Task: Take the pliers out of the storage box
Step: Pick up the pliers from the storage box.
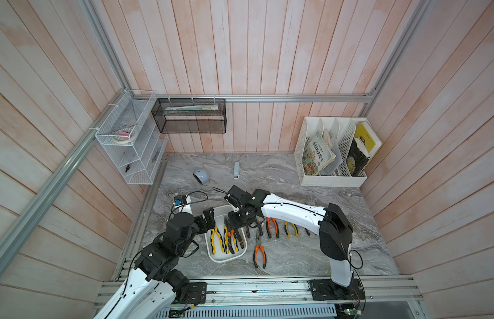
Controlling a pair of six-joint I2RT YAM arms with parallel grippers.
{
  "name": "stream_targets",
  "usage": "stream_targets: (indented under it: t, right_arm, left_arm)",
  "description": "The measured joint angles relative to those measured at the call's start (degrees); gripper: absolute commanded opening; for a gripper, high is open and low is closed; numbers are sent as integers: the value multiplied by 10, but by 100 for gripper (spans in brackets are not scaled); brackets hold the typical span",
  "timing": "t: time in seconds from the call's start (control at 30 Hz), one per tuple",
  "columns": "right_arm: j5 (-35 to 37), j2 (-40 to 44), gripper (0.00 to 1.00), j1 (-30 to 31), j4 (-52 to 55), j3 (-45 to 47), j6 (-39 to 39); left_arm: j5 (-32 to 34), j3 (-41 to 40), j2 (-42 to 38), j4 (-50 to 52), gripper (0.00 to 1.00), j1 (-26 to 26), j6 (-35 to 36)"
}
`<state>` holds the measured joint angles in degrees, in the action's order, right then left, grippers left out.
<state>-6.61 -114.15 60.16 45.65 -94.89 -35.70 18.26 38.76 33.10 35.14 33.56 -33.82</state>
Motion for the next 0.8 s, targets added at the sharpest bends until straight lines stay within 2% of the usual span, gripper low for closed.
stream_targets:
  t: [0.6, 0.8]
  right_arm:
    - [0, -103, 39, 2, 61, -87, 9]
    - [9, -119, 31, 10, 71, -95, 13]
  left_arm:
    - [0, 0, 8, 0, 100, 0, 0]
    - [0, 0, 9, 0, 100, 0, 0]
